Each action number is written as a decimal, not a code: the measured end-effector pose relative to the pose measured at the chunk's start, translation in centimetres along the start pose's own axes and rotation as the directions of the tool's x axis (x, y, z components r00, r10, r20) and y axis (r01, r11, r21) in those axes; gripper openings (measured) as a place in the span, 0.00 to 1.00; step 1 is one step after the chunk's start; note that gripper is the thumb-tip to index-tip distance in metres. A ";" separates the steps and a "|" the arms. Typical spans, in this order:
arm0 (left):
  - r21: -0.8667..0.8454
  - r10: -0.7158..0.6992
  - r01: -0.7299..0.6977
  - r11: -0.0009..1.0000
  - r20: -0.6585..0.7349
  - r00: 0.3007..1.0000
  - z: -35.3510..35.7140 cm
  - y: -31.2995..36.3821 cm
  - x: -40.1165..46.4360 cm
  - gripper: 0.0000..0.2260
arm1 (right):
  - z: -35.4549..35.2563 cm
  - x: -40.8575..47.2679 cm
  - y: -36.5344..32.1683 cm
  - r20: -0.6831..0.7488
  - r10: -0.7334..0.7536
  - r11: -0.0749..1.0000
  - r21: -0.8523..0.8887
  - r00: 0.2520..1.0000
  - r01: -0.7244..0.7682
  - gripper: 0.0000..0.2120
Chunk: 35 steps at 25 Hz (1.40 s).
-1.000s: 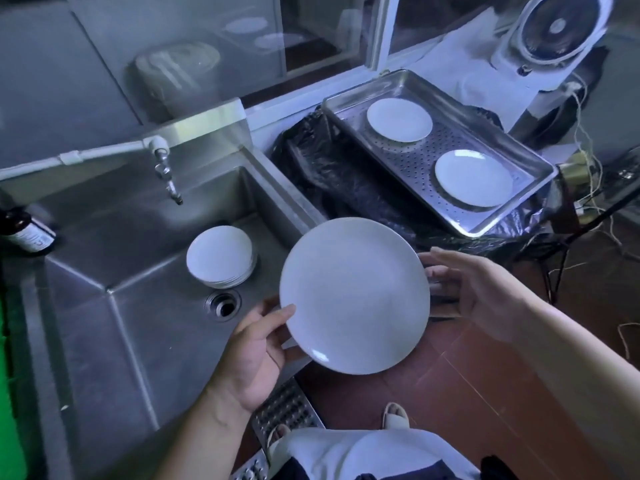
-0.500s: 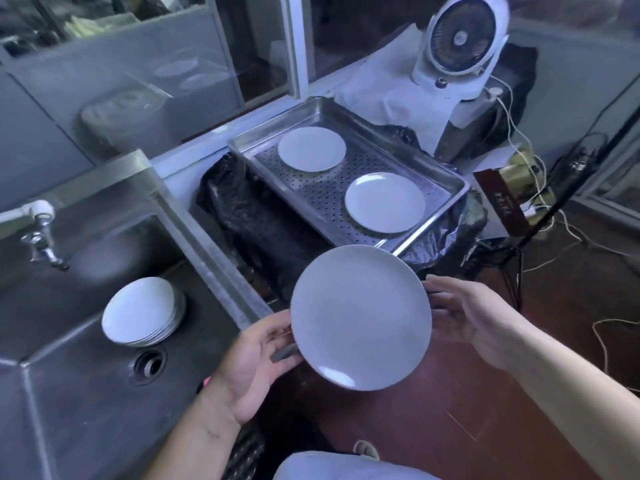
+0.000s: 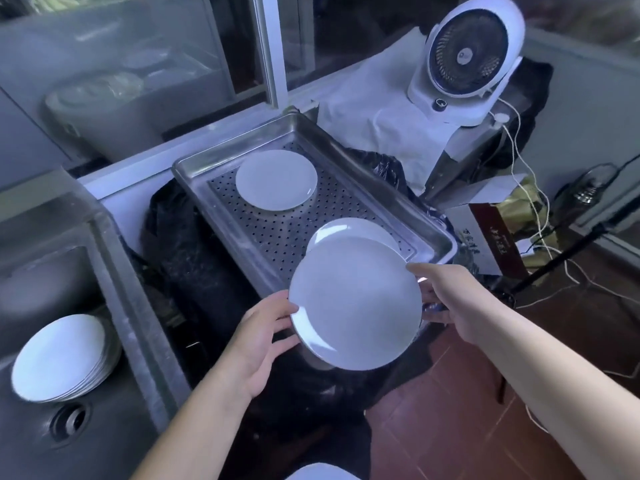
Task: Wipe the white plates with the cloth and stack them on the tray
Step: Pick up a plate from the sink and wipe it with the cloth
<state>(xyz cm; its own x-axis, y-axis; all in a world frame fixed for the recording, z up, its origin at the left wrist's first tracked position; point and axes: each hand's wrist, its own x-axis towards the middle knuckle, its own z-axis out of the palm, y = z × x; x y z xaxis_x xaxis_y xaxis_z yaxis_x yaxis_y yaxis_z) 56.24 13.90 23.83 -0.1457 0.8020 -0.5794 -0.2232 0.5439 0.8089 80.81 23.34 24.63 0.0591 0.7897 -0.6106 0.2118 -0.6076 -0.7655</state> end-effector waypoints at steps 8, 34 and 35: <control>-0.053 -0.159 0.154 0.987 -0.111 0.981 3.5 1.2 11.2 0.14 | 0.9 14.4 -4.3 0.025 0.132 0.990 -0.055 0.991 -0.130 0.14; -0.222 -0.308 0.232 0.947 -0.420 0.854 9.8 0.6 11.9 0.18 | -1.7 17.7 -4.7 0.392 0.139 0.988 -0.122 0.910 -0.098 0.22; -0.231 -0.313 0.232 0.945 -0.424 0.850 10.0 0.7 11.9 0.17 | -1.6 17.8 -4.7 0.395 0.140 0.988 -0.120 0.908 -0.100 0.23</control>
<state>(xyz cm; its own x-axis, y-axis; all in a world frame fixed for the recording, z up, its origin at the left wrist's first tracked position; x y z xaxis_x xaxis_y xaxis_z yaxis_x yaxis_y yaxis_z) 63.96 26.27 18.53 -0.4627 0.4068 -0.7877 -0.4678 0.6427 0.6067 82.44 40.43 17.67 -0.3021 0.5986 -0.7419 0.3207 -0.6691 -0.6704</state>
